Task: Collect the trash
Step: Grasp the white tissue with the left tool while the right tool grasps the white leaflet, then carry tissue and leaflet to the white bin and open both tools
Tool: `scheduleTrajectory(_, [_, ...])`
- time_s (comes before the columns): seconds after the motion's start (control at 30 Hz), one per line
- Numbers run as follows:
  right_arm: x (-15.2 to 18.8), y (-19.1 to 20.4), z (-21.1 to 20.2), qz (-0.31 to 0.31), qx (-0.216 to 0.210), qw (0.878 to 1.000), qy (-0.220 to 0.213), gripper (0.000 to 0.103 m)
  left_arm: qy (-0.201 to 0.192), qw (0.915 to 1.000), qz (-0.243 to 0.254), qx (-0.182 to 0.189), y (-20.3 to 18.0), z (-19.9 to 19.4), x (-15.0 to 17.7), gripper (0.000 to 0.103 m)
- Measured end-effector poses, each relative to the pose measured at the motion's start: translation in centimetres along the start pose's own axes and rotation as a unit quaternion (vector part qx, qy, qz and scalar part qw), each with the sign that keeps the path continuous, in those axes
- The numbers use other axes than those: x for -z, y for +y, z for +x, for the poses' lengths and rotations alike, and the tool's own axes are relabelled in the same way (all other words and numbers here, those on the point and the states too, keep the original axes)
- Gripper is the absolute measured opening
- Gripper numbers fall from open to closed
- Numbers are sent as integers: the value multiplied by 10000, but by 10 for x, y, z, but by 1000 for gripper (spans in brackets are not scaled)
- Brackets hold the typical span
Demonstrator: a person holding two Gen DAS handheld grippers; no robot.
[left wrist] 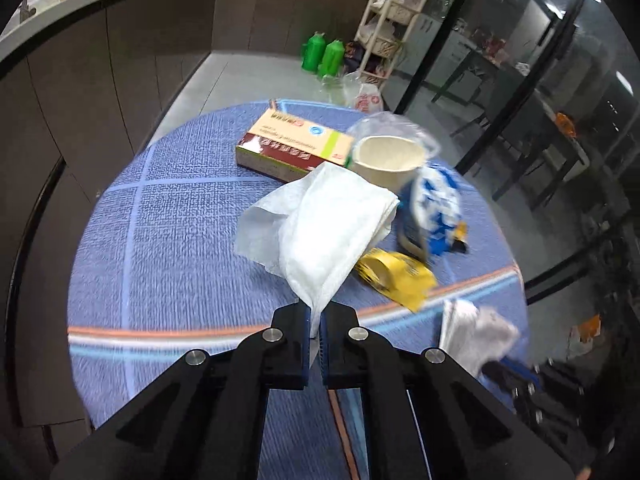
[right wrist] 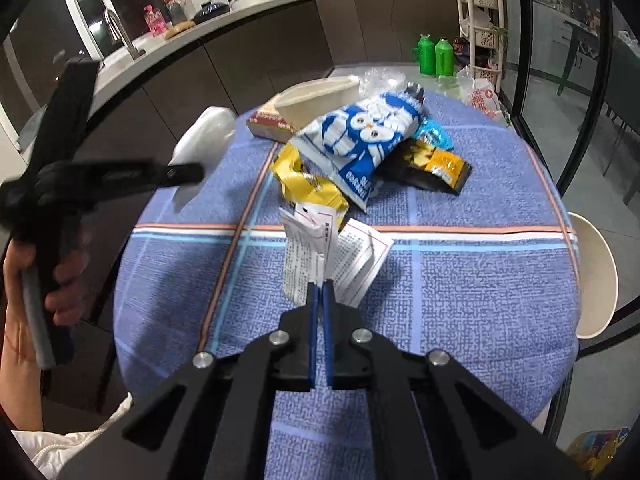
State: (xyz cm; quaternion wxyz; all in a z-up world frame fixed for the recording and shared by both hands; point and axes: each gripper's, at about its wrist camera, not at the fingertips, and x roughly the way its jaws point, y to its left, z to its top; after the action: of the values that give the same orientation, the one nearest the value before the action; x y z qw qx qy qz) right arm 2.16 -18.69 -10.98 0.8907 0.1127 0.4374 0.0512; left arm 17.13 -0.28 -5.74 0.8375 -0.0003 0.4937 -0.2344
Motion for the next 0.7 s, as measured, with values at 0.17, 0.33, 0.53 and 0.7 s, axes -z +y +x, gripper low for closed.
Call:
scheduleTrajectory(0.17, [-6, -13, -32, 111, 124, 9990, -419, 4, -103, 9988, 316, 348, -35, -23, 12, 3])
scheduleTrajectory(0.33, [-13, -51, -63, 353, 481, 9945, -864, 4, -137, 9932, 799, 839, -98, -20, 6, 3])
scheduleTrajectory(0.53, [-7, -130, -87, 875, 1120, 9829, -1169, 4, -21, 9817, 1466, 1213, -181, 16, -9, 3])
scheduleTrajectory(0.7, [12, -202, -84, 1342, 1553, 9725, -1098, 4, 266, 9684, 1854, 1648, -259, 62, -21, 3])
